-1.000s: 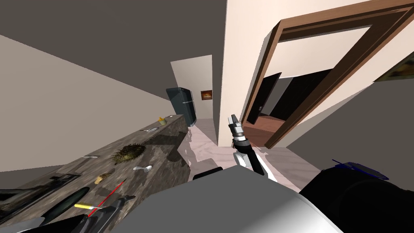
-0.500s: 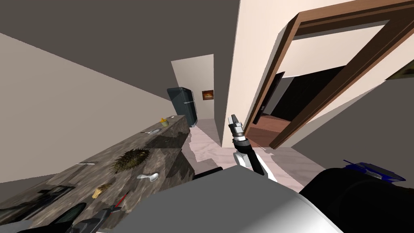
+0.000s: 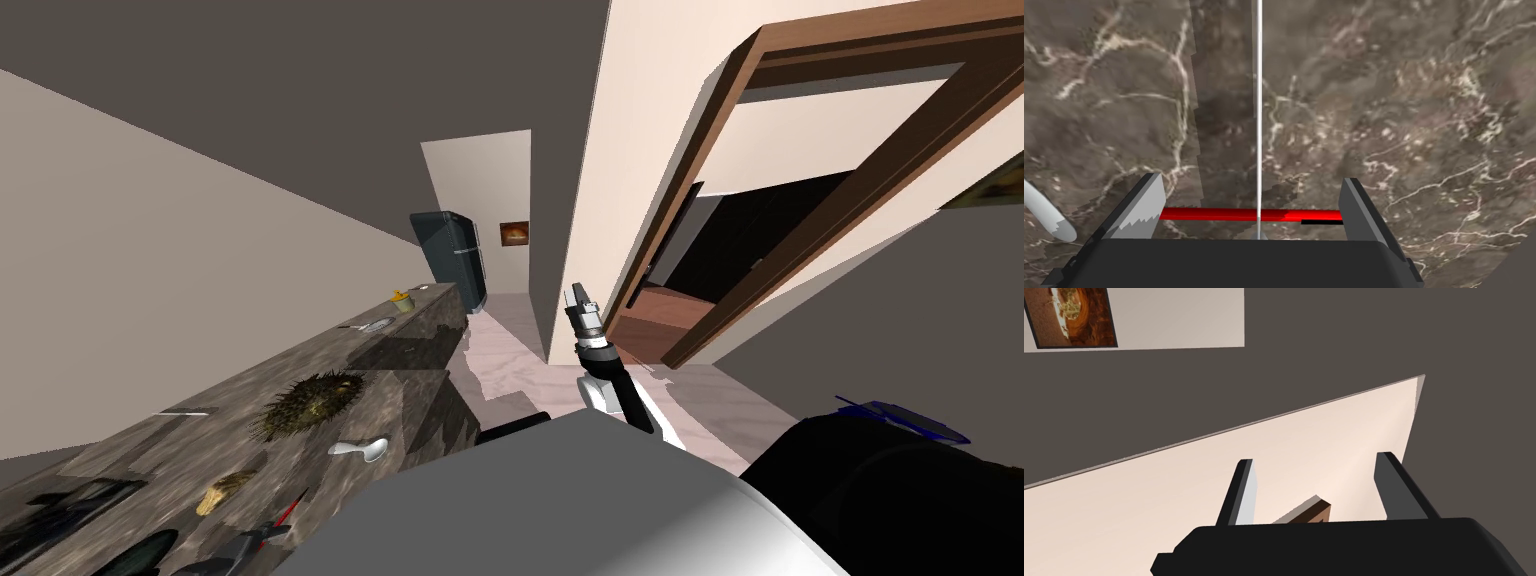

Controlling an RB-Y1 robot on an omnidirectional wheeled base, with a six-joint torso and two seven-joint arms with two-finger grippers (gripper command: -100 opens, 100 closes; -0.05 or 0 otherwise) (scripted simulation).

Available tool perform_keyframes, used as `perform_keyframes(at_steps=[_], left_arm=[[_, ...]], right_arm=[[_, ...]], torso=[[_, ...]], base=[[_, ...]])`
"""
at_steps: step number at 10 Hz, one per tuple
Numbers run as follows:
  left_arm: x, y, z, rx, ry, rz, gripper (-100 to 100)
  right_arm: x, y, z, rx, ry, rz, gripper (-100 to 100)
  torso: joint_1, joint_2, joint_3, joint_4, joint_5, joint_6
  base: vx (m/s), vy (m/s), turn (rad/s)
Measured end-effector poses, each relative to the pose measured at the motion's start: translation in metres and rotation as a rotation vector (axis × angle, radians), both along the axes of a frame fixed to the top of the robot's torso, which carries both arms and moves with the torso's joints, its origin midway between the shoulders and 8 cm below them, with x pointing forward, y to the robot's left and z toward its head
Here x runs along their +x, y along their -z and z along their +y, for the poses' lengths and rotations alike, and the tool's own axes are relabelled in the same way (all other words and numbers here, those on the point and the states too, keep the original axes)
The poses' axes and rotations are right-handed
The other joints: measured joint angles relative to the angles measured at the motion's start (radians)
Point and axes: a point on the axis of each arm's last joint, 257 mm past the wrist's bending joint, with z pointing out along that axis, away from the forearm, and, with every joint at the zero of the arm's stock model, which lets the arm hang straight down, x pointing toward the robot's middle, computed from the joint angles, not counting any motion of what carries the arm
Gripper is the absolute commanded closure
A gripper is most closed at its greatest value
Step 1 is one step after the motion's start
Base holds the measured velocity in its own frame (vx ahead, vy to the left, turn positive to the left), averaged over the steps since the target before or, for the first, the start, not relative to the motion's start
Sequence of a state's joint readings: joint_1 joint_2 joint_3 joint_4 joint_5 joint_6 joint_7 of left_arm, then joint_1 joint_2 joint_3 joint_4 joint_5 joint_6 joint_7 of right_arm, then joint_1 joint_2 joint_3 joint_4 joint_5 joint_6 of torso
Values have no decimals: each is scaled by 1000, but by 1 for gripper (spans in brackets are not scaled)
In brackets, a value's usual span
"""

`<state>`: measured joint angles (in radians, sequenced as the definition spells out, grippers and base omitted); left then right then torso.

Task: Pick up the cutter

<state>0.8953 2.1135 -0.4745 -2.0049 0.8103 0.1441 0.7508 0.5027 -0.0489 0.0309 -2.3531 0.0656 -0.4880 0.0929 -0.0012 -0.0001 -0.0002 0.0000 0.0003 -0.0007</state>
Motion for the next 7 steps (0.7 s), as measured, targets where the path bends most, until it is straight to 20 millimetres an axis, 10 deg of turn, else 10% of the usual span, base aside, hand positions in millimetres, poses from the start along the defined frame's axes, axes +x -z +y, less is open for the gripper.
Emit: perform_keyframes(at_steps=[3,4,7], left_arm=[[-14,10,8,3,-12,0,-100],[-14,10,8,3,-10,0,100],[-20,11,10,9,-16,13,100]], right_arm=[[0,0,0,0,0,0,0],[0,0,0,0,0,0,0],[0,0,0,0,0,0,0]], torso=[[0,0,0,0,0,0],[0,1,0,0,0,0],[2,3,4,4,1,2]], base=[[19,-14,-25],[0,0,0],[0,0,0]])
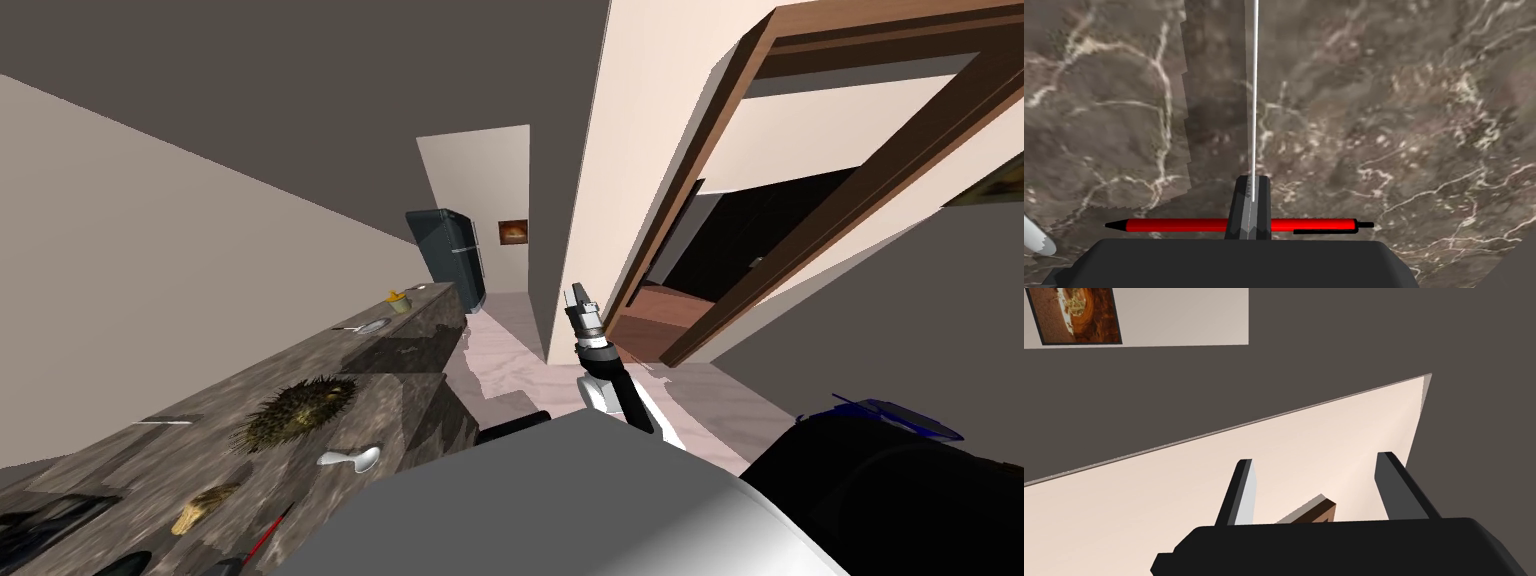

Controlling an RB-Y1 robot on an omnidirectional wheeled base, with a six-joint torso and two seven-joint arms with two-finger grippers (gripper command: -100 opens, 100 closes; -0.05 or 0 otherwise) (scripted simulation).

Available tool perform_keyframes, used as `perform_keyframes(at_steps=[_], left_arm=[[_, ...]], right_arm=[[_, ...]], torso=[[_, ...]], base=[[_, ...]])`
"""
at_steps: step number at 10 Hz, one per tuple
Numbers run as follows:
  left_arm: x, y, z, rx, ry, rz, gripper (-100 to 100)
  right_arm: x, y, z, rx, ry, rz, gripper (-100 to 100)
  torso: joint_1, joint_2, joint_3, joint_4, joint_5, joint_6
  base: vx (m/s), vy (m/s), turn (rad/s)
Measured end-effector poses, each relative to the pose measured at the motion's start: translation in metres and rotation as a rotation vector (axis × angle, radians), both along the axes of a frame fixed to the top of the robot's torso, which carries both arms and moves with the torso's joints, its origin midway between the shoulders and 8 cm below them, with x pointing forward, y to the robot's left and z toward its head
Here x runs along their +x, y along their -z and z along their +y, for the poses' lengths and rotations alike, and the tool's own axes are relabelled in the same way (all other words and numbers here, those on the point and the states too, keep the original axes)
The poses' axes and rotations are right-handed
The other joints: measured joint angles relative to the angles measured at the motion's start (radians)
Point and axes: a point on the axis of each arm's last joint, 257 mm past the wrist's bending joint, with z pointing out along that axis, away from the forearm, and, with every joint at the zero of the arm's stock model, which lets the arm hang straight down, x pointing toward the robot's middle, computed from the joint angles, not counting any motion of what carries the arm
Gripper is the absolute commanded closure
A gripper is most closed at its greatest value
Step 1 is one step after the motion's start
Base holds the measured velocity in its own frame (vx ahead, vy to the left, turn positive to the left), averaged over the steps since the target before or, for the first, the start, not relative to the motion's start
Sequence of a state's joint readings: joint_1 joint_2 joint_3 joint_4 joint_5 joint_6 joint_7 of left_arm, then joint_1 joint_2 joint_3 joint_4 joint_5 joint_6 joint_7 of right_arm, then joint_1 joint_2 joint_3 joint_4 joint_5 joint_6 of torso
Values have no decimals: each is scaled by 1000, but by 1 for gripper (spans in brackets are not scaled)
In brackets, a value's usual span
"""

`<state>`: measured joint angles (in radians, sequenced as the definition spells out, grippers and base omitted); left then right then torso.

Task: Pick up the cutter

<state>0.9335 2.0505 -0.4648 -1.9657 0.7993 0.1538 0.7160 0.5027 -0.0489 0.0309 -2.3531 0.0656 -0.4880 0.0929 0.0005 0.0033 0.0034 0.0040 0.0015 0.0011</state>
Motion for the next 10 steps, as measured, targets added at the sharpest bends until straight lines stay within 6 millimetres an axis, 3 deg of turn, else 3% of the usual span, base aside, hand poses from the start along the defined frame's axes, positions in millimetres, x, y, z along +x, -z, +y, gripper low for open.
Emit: perform_keyframes(at_steps=[1,2,3,9,10], left_arm=[[1,0,0,0,4,-2,100],[1,0,0,0,4,-2,0],[2,0,0,0,4,-2,100],[29,-17,-15,-9,26,-12,100],[30,-17,-16,-10,26,-13,0]], right_arm=[[0,0,0,0,0,0,0],[0,0,0,0,0,0,0],[0,0,0,0,0,0,0],[0,0,0,0,0,0,0],[0,0,0,0,0,0,0]], torso=[[0,1,0,0,0,-1],[0,1,1,0,0,-1],[0,1,1,0,0,-1],[1,2,0,-1,0,-2],[1,1,0,-2,0,-2]], base=[[0,0,0],[0,0,0],[-16,15,48],[-23,14,25],[0,0,0]])
